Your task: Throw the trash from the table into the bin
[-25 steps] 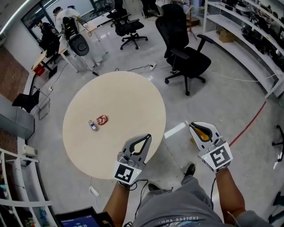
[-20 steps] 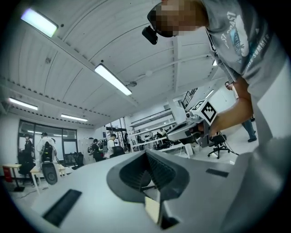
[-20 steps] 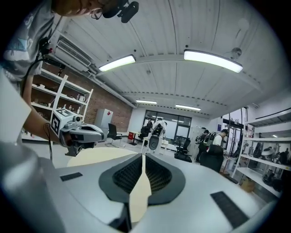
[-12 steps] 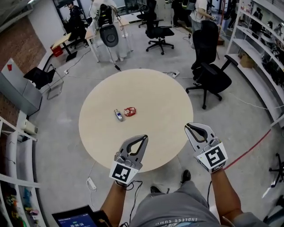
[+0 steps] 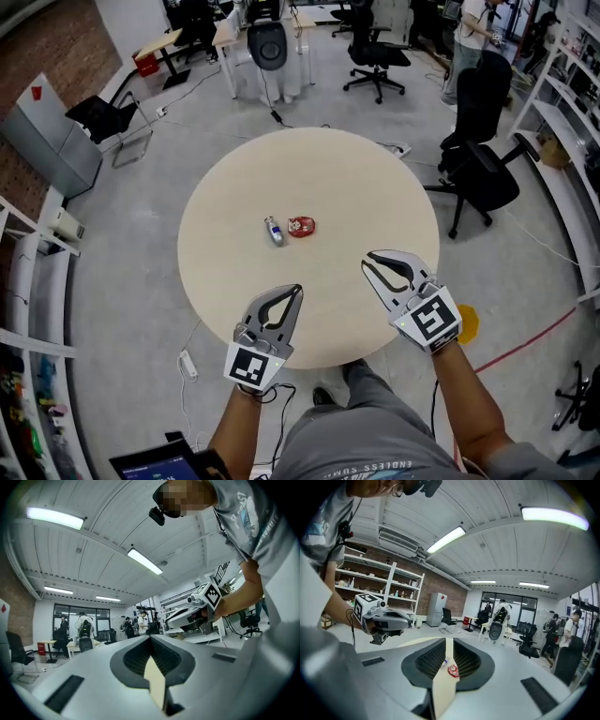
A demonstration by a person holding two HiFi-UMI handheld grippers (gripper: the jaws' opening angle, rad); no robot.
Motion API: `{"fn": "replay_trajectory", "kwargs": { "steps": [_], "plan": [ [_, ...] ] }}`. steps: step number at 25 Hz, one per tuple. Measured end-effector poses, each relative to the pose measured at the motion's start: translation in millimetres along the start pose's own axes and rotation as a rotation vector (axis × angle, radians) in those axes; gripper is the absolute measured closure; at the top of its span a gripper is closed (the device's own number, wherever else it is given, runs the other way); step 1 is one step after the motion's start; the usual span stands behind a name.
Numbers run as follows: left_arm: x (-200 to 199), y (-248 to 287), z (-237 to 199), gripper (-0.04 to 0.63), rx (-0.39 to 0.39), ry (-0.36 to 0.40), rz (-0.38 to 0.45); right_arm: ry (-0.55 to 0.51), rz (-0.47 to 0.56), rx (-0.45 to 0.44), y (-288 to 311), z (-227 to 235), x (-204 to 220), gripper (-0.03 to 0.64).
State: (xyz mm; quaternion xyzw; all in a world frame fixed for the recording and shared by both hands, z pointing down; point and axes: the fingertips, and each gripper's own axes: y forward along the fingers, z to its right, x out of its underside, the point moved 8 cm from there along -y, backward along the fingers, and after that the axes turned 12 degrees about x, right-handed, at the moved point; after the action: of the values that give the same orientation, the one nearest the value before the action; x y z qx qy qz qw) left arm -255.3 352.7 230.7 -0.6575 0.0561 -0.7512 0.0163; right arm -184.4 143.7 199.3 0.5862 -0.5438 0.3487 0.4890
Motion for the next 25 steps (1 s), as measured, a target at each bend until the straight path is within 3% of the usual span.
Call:
{"fn": "replay_trajectory", "kwargs": {
  "steps": [2, 4, 9, 15, 25],
  "plan": [
    [10, 4, -19, 0.561, -0.035, -0.017, -0.020, 0.009, -0.009, -0.057, 33, 3, 7, 0.586],
    [23, 11, -37, 0.561, -0.065, -0.036, -0.043, 0.018, -0.028, -0.115, 68, 10, 19, 0.502],
    [63, 23, -87, 0.561, -0.143, -0.108, -0.101, 0.027, -0.113, -0.256, 169, 18, 55, 0.386],
    [127, 27, -129, 0.561, -0.209, -0.193, -0.149, -0.036, -0.214, -0.381, 283, 12, 116, 0.291],
    [208, 27, -160, 0.562, -0.265, -0.294, -0.215, -0.135, -0.358, -0.516, 396, -2, 219, 0.275]
  ]
}}
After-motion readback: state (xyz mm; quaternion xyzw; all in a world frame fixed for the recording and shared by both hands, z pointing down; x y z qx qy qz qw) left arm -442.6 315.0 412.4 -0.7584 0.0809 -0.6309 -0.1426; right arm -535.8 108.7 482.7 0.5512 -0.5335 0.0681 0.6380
